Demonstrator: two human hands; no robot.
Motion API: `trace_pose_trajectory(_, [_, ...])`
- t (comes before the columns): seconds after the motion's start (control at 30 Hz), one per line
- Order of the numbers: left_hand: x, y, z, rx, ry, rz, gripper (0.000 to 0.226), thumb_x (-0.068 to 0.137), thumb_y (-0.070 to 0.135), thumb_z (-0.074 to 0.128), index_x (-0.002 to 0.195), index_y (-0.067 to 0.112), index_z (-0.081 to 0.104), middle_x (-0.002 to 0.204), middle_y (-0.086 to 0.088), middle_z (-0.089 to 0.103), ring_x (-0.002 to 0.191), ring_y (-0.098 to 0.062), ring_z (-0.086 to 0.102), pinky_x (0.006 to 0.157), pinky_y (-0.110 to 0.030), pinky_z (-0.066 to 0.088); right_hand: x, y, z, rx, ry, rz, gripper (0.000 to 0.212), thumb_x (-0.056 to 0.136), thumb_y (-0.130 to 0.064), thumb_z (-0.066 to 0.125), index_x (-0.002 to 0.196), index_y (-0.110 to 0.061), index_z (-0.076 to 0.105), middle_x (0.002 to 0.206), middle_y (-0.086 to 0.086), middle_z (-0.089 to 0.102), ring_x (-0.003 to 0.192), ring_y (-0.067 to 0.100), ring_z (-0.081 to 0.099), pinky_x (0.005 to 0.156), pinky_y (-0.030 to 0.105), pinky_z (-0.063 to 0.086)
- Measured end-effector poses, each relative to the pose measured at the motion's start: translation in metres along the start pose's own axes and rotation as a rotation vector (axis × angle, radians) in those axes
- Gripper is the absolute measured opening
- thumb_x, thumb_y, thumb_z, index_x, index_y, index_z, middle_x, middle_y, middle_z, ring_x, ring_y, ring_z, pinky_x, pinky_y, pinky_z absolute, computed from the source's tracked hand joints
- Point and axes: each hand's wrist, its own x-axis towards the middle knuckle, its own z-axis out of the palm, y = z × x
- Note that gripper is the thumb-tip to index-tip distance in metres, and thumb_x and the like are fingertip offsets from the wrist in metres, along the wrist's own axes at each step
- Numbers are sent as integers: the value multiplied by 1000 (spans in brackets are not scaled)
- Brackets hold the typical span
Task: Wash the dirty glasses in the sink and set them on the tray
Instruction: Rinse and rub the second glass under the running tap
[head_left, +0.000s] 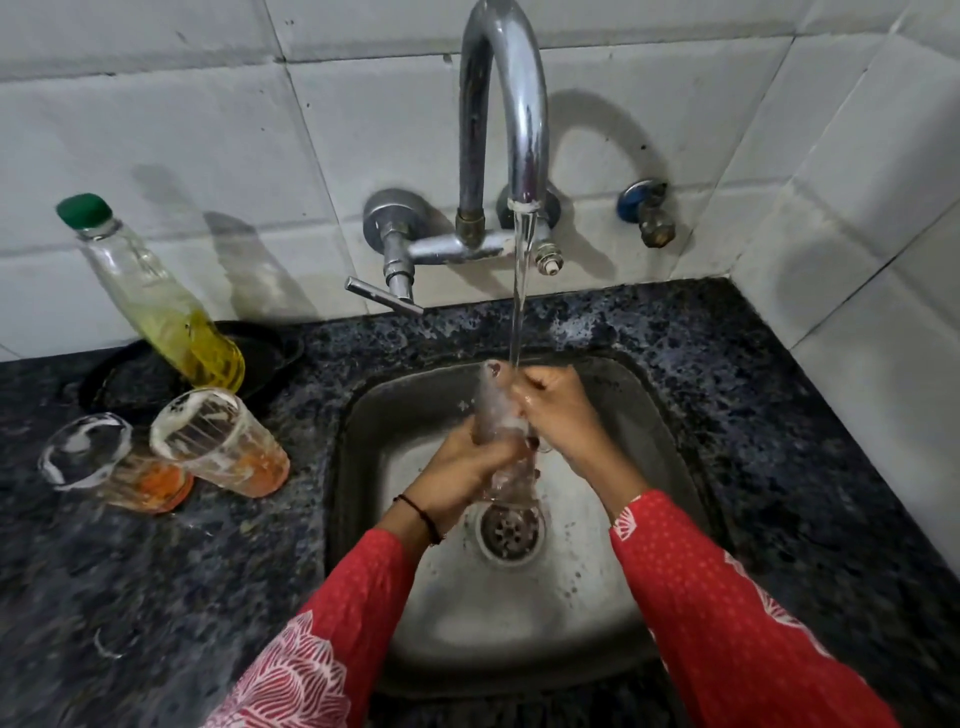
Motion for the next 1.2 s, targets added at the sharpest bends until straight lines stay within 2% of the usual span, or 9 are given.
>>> trace_pose_trajectory(0.2, [19,-35,-8,324,137,271,74,63,-12,78,121,5,37,111,1,56,93,5,60,82,-18,50,-13,-10,-7,-935,-394,-125,14,89,-22,57,99,-20,66,101,8,69,92,24,64,69,29,42])
trace_pose_trajectory(0.3, [21,-43,-2,281,202,202,62,73,-14,69,122,10,39,111,4,55,93,4,57,83,-14,49,-25,0,5,-1125,-231,-214,19,89,-25,55,105,-24,65,110,7,67,103,27,62,81,30,46])
trace_pose_trajectory(0.43, [21,-54,-10,-18,232,-25,50,83,-10,50,127,11,49,117,-13,60,97,-20,58,88,-37,48,-29,17,9,-1136,-126,-325,24,92,-25,49,112,-23,62,119,6,63,114,24,55,104,33,35])
trace_pose_trajectory(0.57, [18,-55,-24,-565,223,-202,36,87,9,40,120,8,53,112,-15,58,87,-25,61,79,-40,52,-33,31,4,-822,-40,-320,20,91,-24,55,103,-18,69,107,2,62,107,14,51,99,25,35])
trace_pose_trajectory(0.7, [17,-33,-9,-571,197,-98,22,94,25,48,104,14,63,106,-11,65,91,-22,62,79,-36,50,-40,42,13,-29,298,-64,13,85,-9,63,95,-11,71,102,1,67,98,15,60,78,13,46])
trace_pose_trajectory(0.87, [22,-6,9,202,375,306,26,80,5,70,100,20,63,103,-4,65,96,-19,62,85,-37,51,-39,52,22,1035,491,431,13,91,-21,54,87,-11,62,75,2,64,73,15,59,69,31,49])
trace_pose_trajectory(1.0, [11,0,23,443,363,482,39,71,3,74,89,36,62,104,2,60,99,-7,59,91,-21,46,-36,44,26,1188,432,447,28,93,-32,49,76,-11,57,56,0,64,50,10,61,51,22,50])
trace_pose_trajectory(1.13, [-4,-8,11,302,384,538,30,63,2,70,81,26,65,100,3,60,99,-11,58,86,-23,46,-25,38,22,1140,193,444,33,87,-39,58,90,-7,64,89,14,68,81,25,65,86,35,52])
trace_pose_trajectory(1.2, [-12,-15,-3,128,377,447,22,65,4,67,80,19,63,101,5,60,92,-13,57,75,-28,47,-19,32,19,955,109,422,27,83,-34,63,97,-11,62,94,14,65,81,26,64,73,37,53])
